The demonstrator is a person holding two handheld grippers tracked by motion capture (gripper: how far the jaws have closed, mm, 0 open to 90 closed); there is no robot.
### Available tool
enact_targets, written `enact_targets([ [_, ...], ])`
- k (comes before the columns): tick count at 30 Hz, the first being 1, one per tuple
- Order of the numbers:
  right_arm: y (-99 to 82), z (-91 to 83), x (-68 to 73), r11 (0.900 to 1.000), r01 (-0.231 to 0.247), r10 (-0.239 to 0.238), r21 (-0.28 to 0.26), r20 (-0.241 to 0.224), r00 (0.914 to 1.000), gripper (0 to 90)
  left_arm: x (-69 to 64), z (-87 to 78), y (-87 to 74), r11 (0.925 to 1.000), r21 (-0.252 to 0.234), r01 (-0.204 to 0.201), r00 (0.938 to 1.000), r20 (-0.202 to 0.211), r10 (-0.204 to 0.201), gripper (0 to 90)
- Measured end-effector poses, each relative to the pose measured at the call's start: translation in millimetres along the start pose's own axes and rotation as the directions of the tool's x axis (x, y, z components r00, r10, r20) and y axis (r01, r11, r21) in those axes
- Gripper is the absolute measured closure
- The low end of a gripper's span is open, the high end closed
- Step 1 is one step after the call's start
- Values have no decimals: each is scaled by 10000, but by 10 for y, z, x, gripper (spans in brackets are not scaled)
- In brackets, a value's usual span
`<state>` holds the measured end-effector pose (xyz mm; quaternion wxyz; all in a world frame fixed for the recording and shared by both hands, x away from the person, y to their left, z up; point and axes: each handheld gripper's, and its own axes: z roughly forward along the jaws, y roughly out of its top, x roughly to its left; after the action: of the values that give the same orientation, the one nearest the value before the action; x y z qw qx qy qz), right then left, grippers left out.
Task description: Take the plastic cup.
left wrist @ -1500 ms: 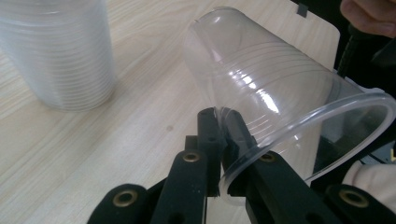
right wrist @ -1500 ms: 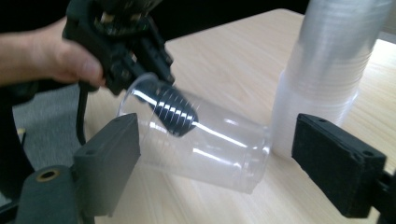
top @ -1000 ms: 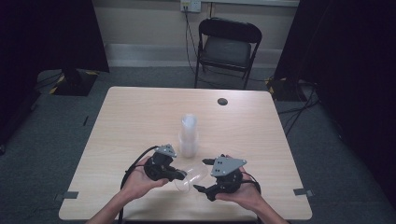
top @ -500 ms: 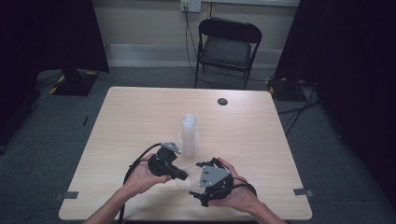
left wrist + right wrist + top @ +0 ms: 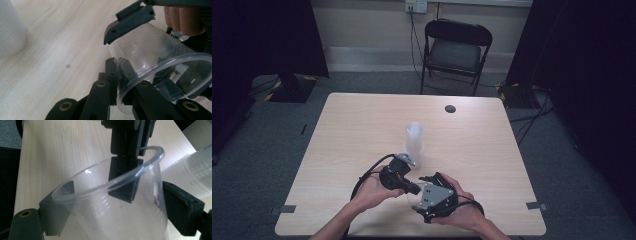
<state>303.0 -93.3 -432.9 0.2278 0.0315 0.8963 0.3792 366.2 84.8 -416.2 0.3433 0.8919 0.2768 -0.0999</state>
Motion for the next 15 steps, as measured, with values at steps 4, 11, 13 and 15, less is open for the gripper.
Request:
enact_targets([
  [4, 4, -5, 23, 9997, 159, -157, -185, 114, 9998, 201, 16, 39, 15, 9993, 88, 353, 9994, 42, -354, 880],
  [11, 5, 0, 45, 9993, 172, -168, -318, 113, 9998, 239, 9, 87, 37, 9989, 295, 362, 9992, -172, -357, 886],
  [13, 6, -2, 53, 9992, 225, -221, -339, 137, 9997, 259, 17, 98, 24, 9986, 173, 509, 9985, -195, -506, 887],
  [15, 9, -10, 58, 9990, 204, -197, -391, 168, 9997, 263, 25, 104, 16, 9983, 202, 541, 9984, -174, -537, 888],
])
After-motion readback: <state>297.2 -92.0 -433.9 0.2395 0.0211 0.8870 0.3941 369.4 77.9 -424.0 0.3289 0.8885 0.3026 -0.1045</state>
